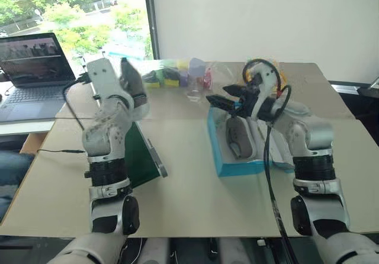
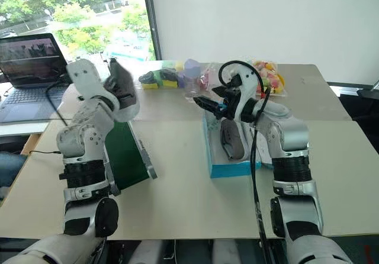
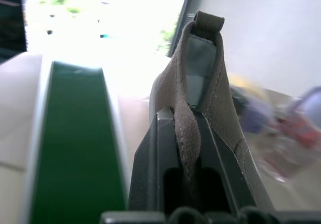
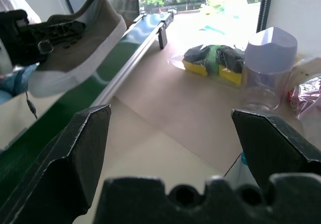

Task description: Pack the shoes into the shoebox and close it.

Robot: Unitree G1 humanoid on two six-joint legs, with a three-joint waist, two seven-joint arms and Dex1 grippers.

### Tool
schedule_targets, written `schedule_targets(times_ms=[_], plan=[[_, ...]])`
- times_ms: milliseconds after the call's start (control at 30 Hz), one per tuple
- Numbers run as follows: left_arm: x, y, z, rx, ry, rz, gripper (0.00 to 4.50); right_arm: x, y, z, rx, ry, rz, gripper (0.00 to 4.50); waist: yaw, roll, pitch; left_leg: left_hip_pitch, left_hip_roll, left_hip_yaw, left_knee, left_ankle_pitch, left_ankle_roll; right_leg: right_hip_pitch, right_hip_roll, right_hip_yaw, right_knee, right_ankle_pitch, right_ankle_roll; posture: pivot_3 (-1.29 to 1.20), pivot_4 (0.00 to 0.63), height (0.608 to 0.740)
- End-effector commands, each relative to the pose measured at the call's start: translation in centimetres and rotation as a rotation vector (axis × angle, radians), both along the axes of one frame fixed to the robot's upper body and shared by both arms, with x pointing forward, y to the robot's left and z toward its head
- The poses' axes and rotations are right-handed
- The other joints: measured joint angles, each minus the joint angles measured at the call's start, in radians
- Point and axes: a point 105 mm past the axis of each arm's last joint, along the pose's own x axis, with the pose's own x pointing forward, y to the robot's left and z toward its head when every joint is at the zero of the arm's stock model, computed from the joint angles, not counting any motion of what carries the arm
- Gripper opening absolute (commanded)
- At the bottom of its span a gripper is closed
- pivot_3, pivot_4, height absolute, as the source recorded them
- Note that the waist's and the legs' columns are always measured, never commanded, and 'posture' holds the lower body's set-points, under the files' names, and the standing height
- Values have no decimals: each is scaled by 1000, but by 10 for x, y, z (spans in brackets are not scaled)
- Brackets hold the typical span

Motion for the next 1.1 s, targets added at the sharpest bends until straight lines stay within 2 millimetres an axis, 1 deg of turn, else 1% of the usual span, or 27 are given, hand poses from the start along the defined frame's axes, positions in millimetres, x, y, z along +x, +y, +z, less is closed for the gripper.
schedule_targets(times_ms=[33,167,233,333,433,667,767,833,867,900,933,1100], plan=[[-33,-67,21,49,-86,-362,17,3,-3,34,254,78,-5,4500,-3,0,0,0,0,0,0,1,2,0,0,0,0,0,0,0,150,740],[-54,-100,30,87,-116,-540,17,5,-1,35,368,197,-10,4500,-8,0,0,0,1,0,0,1,2,0,1,1,0,0,0,0,150,740],[-61,-110,33,96,-124,-602,17,6,-1,36,404,224,-14,4500,-10,0,0,0,2,0,0,1,2,0,2,1,1,0,-1,0,150,740],[-67,-120,36,100,-133,-653,17,7,-4,37,422,239,-29,4500,-11,0,0,1,1,0,0,2,3,0,2,1,1,0,-1,0,150,740],[-67,-120,36,107,-135,-653,17,7,-6,36,419,245,-43,4500,-15,0,0,1,1,0,0,2,3,0,2,1,1,0,0,0,150,740],[-54,-98,42,131,-152,-576,17,3,-14,36,446,266,-57,4500,-17,0,0,0,1,0,0,2,3,0,2,1,0,0,0,0,150,740],[-50,-95,41,144,-157,-556,17,-2,-12,37,458,285,-28,4500,-17,0,0,0,1,0,0,2,3,0,2,1,0,0,0,0,150,740],[-49,-97,42,144,-161,-557,17,-8,-7,36,442,289,10,4500,-17,0,0,0,1,0,0,2,3,0,2,1,0,0,0,0,150,740],[-49,-99,42,139,-164,-559,0,-9,-5,36,446,296,17,3983,-17,0,0,0,1,0,0,2,3,0,2,1,0,0,0,0,150,740],[-49,-101,42,135,-166,-561,0,-9,-4,35,448,301,18,3807,-17,0,0,0,1,0,0,2,4,0,2,1,0,0,0,0,150,740],[-50,-102,43,133,-169,-563,0,-9,-4,34,449,307,16,3390,-17,0,0,0,1,0,0,2,4,0,2,1,0,0,0,0,150,740],[-50,-107,46,121,-181,-569,0,-9,3,32,463,322,35,1799,-17,0,0,0,1,0,0,2,4,0,2,1,-1,0,0,0,150,740]])
